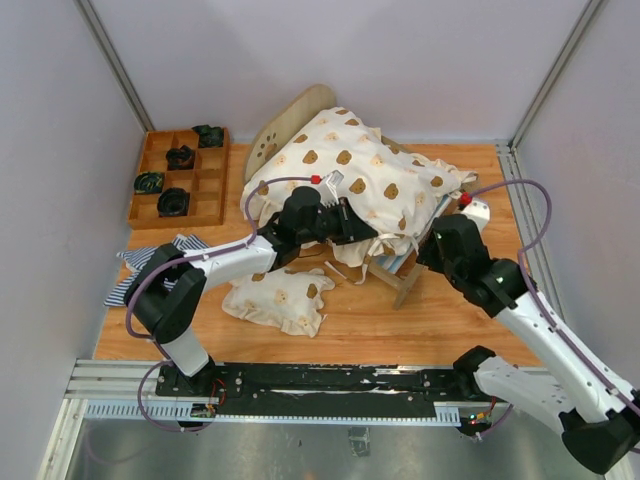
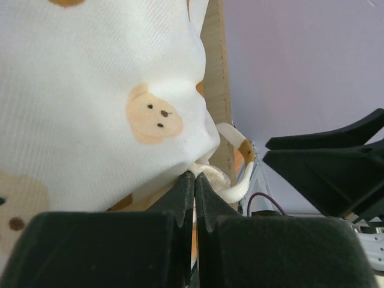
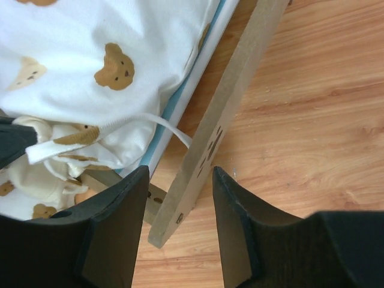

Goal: Set up the pet bed

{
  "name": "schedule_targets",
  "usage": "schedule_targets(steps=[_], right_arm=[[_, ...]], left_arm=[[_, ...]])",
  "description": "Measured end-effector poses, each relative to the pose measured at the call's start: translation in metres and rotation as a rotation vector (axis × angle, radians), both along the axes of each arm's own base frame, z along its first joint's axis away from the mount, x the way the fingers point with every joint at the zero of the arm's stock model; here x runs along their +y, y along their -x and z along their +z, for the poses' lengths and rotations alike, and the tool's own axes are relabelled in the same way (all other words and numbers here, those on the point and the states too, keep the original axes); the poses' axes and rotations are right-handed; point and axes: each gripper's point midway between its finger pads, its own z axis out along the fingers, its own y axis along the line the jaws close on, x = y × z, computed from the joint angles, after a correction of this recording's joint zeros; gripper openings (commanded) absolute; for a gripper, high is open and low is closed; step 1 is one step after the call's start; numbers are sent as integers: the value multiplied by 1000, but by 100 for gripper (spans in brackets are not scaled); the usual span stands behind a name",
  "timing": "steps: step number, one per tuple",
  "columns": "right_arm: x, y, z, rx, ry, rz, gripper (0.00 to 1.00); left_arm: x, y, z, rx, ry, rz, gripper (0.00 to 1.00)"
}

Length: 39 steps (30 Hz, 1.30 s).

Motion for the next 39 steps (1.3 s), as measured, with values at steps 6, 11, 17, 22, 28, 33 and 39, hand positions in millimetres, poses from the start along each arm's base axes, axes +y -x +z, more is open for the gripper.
schedule_targets(steps=[6, 11, 17, 22, 28, 33, 39], right_arm=[[-18, 11, 18, -91, -70, -97, 48], [-18, -1, 4, -53, -53, -154, 45], [-22, -22, -33, 47, 56, -209, 31], [-28, -45, -39, 9, 85, -197, 15], [-58, -73, -40, -18, 137, -186, 1], [-90, -104, -39, 9, 218, -175, 7], [-93, -107, -37, 97, 284, -81, 38]], left_arm=[[-2, 1, 4, -21, 16, -15, 0], [-5, 5, 11, -74, 43, -55, 0], [-1, 13, -2, -115, 20, -93, 1], [0, 14, -6, -177, -9, -112, 2], [-10, 2, -5, -223, -18, -127, 1], [-25, -14, -4, -246, -15, -128, 0], [-43, -34, -12, -242, -22, -119, 0]])
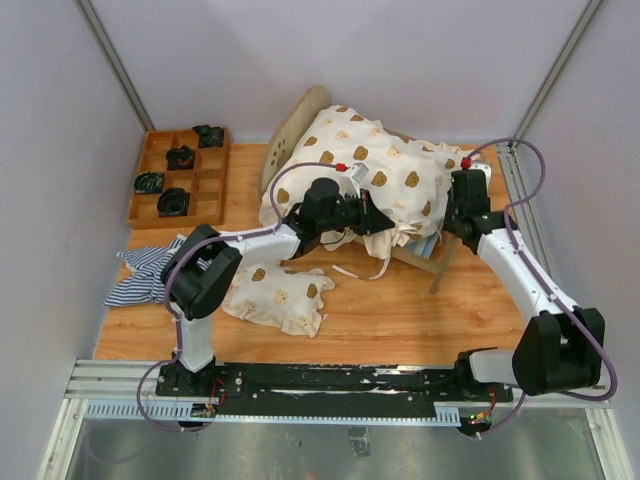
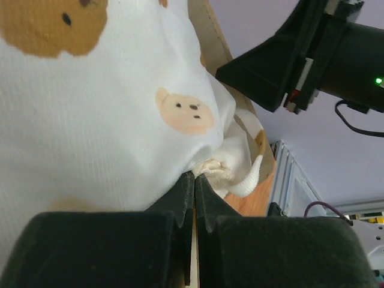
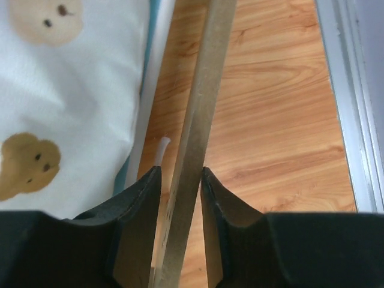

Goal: Set up the pet bed

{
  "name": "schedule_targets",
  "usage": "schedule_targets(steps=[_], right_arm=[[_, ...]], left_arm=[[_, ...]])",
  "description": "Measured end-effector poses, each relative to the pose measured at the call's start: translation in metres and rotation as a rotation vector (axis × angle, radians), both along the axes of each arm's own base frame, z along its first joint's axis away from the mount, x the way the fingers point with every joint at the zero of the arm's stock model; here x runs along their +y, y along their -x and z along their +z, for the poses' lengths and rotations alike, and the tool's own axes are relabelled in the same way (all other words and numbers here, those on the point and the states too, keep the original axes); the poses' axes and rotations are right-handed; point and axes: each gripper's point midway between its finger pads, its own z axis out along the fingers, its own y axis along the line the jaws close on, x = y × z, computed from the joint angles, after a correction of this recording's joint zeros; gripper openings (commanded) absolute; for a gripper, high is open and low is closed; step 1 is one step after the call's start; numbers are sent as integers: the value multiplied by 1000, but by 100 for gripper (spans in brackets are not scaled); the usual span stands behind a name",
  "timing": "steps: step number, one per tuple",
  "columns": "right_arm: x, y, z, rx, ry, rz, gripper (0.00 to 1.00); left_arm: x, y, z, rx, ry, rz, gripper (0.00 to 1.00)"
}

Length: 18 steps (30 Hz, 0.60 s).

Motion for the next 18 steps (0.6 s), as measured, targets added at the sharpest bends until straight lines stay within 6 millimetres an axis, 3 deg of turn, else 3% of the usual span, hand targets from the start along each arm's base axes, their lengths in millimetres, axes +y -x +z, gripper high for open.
schedule_targets(steps=[3, 9, 13, 18], right_arm=[[10, 14, 5, 26, -34, 51, 40], [30, 53, 41, -114, -162, 99, 43], [37, 74, 28, -123, -241, 50, 43], [32, 75, -3, -21, -238, -39, 41]], left_arm=[[-1, -5, -4, 8, -11, 18, 0], [-3, -11, 0, 8, -7, 41, 3], [-7, -7, -2, 14, -10, 31, 9], [-11, 1, -3, 14, -14, 15, 19]])
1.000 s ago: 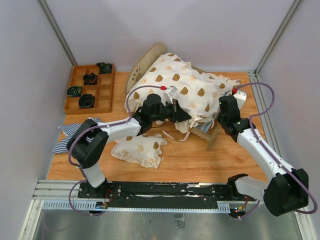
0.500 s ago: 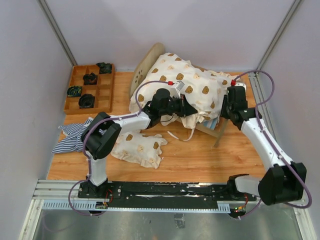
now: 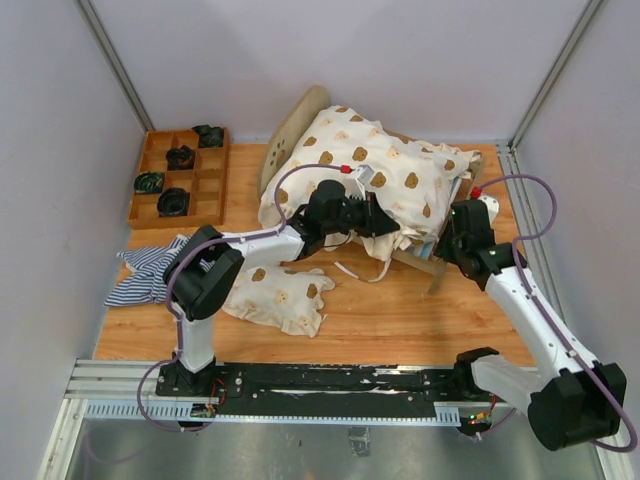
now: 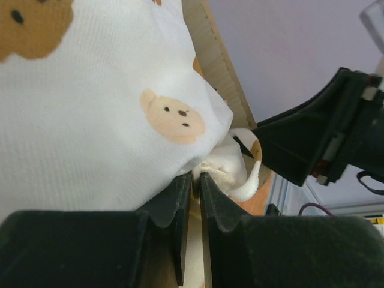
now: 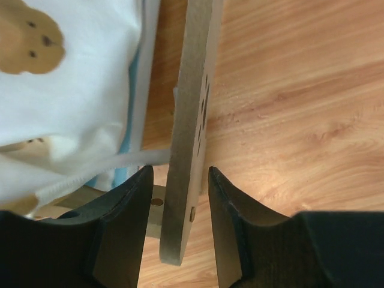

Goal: Set up the pet bed

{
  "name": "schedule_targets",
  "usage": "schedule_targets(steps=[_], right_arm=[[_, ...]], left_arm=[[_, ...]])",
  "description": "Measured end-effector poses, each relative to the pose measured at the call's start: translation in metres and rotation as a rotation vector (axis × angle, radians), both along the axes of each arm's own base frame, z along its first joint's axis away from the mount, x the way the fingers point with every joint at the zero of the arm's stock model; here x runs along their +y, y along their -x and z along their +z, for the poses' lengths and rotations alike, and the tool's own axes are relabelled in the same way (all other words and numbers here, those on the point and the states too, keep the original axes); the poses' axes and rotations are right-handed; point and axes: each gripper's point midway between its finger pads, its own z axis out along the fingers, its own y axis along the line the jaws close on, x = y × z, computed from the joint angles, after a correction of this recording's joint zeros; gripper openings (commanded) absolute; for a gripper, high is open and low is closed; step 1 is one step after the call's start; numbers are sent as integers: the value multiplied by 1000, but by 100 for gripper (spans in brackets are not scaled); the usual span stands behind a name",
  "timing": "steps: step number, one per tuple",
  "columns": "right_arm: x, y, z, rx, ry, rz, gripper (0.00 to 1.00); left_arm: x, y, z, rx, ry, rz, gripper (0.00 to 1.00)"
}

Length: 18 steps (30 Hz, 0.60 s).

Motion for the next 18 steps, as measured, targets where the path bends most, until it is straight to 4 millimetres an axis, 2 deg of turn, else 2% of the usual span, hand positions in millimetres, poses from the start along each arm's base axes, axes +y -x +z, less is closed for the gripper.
schedule_targets(steps=[1, 2, 4, 5, 6, 13, 16, 18], right_arm=[[0, 1, -8, 31, 6, -7, 37], [0, 2, -14, 57, 9, -11, 31], [0, 2, -22, 90, 14, -13, 13], [1, 2, -25, 99, 8, -18, 5], [0, 2, -25, 101, 12, -24, 1], [-6, 13, -21, 113, 24, -43, 0], [-5, 20, -15, 123, 16, -33, 0], [-5, 23, -11, 131, 13, -27, 0]], left_arm=[[1, 1, 0, -1, -2, 0, 21], [1, 2, 1, -4, -4, 2, 29], [4, 4, 3, -12, -7, 6, 41], [6, 5, 5, -19, -8, 13, 44], [8, 5, 7, -25, -11, 19, 46], [41, 15, 24, -129, -50, 95, 49], [55, 30, 38, -218, -67, 106, 48], [58, 48, 45, -278, -74, 87, 48]])
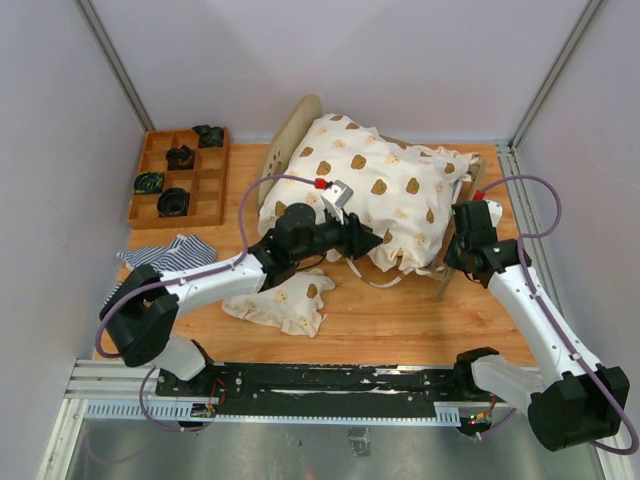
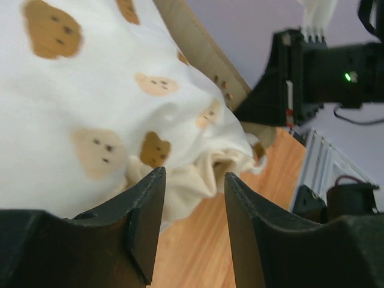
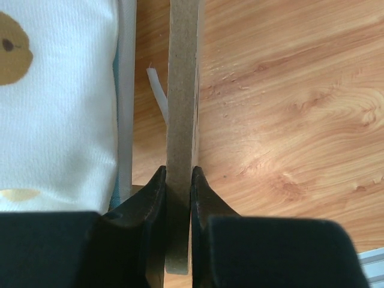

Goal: Set up the pet bed

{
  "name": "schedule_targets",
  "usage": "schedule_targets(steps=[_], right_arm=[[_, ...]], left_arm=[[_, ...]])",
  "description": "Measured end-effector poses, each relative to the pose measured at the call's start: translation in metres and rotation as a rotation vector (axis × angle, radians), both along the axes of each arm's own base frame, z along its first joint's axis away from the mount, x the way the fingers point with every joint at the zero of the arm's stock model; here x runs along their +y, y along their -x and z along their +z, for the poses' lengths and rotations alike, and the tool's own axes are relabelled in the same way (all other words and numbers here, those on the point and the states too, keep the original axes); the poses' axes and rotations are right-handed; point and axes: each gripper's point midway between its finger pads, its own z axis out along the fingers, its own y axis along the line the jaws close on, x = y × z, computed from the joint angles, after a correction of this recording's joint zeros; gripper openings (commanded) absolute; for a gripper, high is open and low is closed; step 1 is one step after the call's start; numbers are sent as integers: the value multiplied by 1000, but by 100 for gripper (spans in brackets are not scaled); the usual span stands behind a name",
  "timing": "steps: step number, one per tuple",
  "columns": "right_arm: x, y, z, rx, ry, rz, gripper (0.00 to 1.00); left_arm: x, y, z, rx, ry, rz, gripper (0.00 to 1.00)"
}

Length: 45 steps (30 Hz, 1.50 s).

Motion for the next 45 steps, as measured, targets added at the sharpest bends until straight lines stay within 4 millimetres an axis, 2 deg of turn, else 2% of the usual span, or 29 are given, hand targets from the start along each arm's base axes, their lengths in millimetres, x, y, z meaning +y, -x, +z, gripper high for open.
schedule_targets(steps=[4, 8, 12, 15, 18, 26, 30, 36, 45], right_arm=[[4, 1, 12, -2, -21, 14, 0], [8, 0, 21, -6, -45, 16, 0], [12, -2, 29, 1, -66, 18, 0], [16, -2, 32, -1, -90, 19, 0], [19, -1, 32, 3, -104, 21, 0], [21, 0, 31, 9, -119, 19, 0], [21, 1, 31, 11, -122, 18, 0], [22, 2, 33, 7, -132, 17, 0], [25, 8, 36, 10, -154, 26, 0]], left_arm=[[-8, 47, -6, -87, -38, -99, 47], [-18, 91, -36, -132, -99, -201, 46], [-20, 111, -52, -173, -128, -238, 43], [-29, 111, -49, -230, -106, -225, 41], [-41, 110, -55, -274, -99, -213, 40], [-80, 116, -117, -385, -179, -241, 37], [-94, 104, -136, -453, -224, -218, 34], [-97, 86, -142, -562, -264, -158, 33], [-117, 65, -134, -705, -275, -102, 36]])
